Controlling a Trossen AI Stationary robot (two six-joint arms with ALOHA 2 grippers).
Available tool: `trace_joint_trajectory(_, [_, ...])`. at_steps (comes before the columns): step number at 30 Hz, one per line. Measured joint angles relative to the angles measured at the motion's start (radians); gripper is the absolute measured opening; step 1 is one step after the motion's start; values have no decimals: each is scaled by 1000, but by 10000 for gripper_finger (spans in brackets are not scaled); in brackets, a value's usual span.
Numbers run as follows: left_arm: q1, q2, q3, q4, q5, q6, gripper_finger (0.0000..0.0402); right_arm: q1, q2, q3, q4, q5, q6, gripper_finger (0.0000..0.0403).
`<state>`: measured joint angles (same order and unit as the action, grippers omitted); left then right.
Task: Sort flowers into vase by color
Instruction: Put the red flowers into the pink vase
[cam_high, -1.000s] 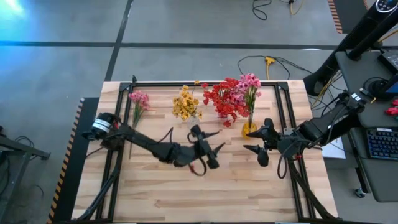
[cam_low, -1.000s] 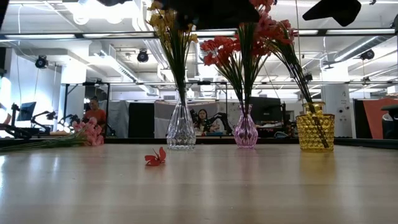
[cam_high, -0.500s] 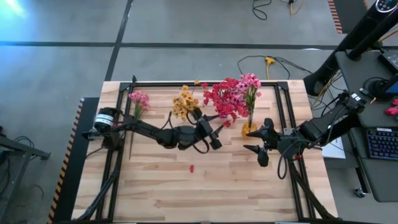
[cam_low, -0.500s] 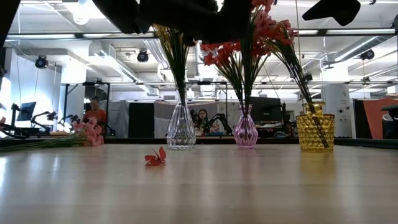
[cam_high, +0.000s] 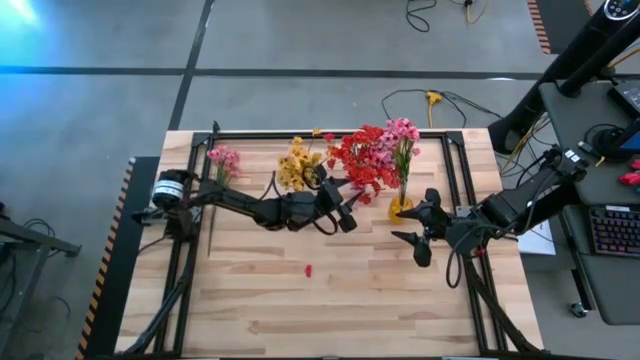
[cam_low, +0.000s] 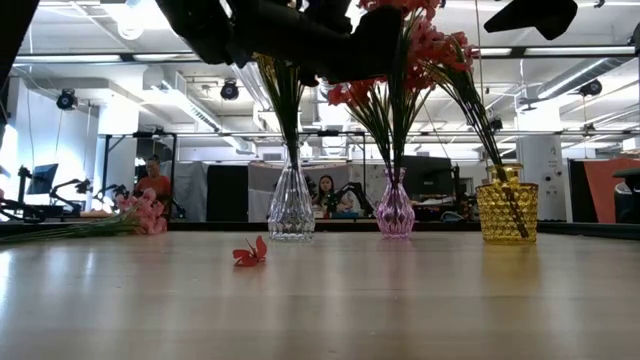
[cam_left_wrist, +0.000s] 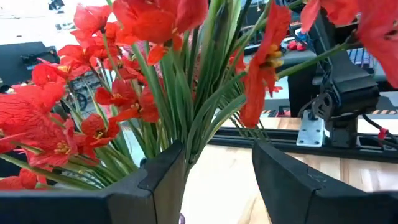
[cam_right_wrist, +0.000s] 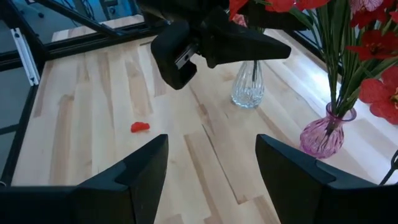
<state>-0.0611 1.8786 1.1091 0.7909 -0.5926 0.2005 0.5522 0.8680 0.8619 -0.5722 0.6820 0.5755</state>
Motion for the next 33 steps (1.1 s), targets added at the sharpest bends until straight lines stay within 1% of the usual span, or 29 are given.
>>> trace_joint_trajectory(4, [-40, 0, 0, -8, -25, -1, 172, 0, 0, 0, 0, 0, 0, 233])
trace_joint_trajectory(9, [-150, -19, 0, -45, -149, 19, 172, 0, 1, 0, 0, 13, -6, 233])
trace_joint_trajectory(13, [-254, -70, 3, -78, -272, 104, 172, -1, 41, -5, 1, 146, -27, 233])
trace_joint_trajectory(15, [-293, -112, 3, -143, -325, 139, 172, -2, 73, -5, 12, 192, -42, 233])
trace_joint_trajectory(16, [-308, -141, 3, -202, -335, 148, 172, -3, 95, -5, 35, 215, -61, 233])
trace_joint_trajectory(21, [-349, -333, -1, -508, -324, 129, 172, -26, 226, -5, 233, 330, -243, 233])
trace_joint_trajectory(23, [-349, -417, -13, -624, -285, 109, 172, -37, 270, -3, 273, 380, -271, 233])
trace_joint_trajectory(24, [-348, -462, -23, -665, -256, 103, 172, -46, 286, 2, 273, 388, -267, 233])
trace_joint_trajectory(27, [-347, -592, -57, -723, -183, 104, 172, -77, 318, 8, 275, 385, -209, 233])
trace_joint_trajectory(29, [-349, -668, -79, -743, -154, 104, 172, -95, 332, 7, 277, 371, -170, 233])
trace_joint_trajectory(33, [-348, -794, -152, -757, -149, 93, 172, -118, 375, 1, 271, 365, -106, 233])
